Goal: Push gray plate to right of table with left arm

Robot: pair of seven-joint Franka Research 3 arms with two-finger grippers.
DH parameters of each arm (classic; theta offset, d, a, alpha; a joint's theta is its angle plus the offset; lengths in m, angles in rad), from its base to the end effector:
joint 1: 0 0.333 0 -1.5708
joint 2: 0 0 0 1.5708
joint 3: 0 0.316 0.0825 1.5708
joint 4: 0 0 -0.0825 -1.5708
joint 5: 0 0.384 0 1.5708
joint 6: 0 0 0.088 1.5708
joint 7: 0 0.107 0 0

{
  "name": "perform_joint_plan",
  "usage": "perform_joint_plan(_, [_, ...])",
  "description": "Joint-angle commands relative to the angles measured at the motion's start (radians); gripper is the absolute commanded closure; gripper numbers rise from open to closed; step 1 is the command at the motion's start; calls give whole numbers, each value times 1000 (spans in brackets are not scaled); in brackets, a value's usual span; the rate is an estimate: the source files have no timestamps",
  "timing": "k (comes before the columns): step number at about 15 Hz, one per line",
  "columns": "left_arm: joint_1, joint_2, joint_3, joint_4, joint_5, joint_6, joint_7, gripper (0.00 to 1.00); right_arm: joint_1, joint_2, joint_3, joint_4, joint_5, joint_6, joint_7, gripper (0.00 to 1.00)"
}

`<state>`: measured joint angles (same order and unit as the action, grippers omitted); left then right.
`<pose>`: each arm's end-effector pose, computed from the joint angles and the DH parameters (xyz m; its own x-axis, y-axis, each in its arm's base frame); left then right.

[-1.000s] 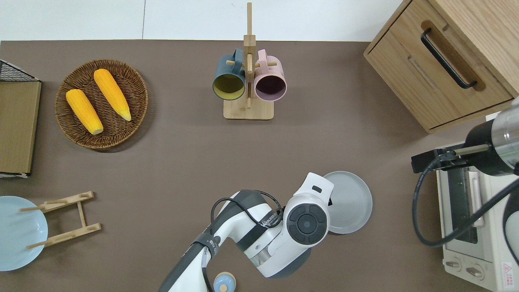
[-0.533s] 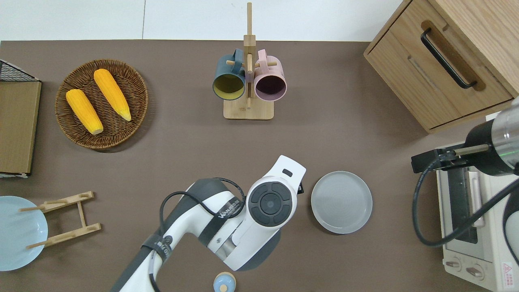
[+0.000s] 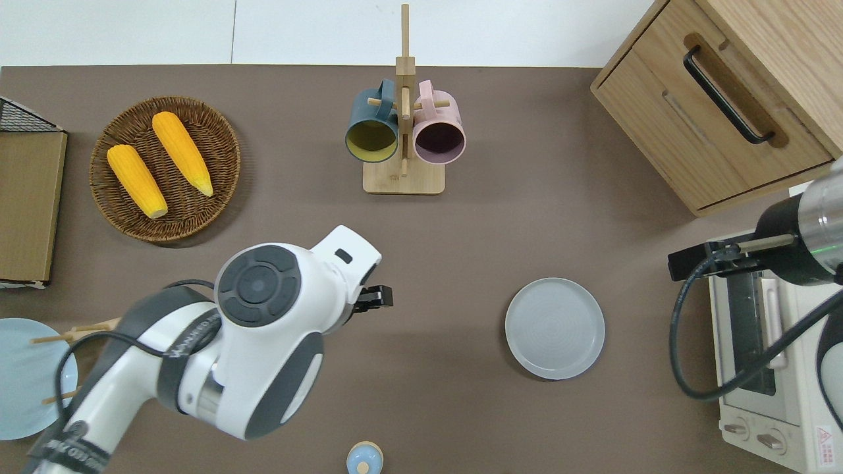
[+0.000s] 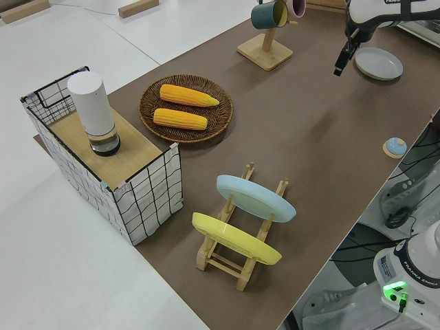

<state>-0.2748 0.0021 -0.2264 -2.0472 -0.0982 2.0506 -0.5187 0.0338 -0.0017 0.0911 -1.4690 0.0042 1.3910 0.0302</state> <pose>0.4801 -0.2690 0.4386 0.9972 0.0610 -0.0439 0.0642 -0.9951 0.0757 0.5307 0.0672 0.6575 0.9926 0.0949 -0.0763 0.0951 -0.9955 -0.0017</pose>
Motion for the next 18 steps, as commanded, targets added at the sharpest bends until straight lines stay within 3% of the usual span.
perform_joint_plan(1, [123,-91,-7,10,-23,-147,163,7,-11,-8,6,-1,8,-12,-3,17])
perform_joint_plan(5, [236,-90,-5,134,-2,-280,308,7,-11,-8,4,1,8,-12,-3,17])
perform_joint_plan(9, [301,-96,19,159,38,-326,431,5,-11,-8,4,1,8,-12,-3,17])
perform_joint_plan(18, [305,-97,134,347,75,-463,636,5,-11,-8,6,-1,8,-12,-1,17])
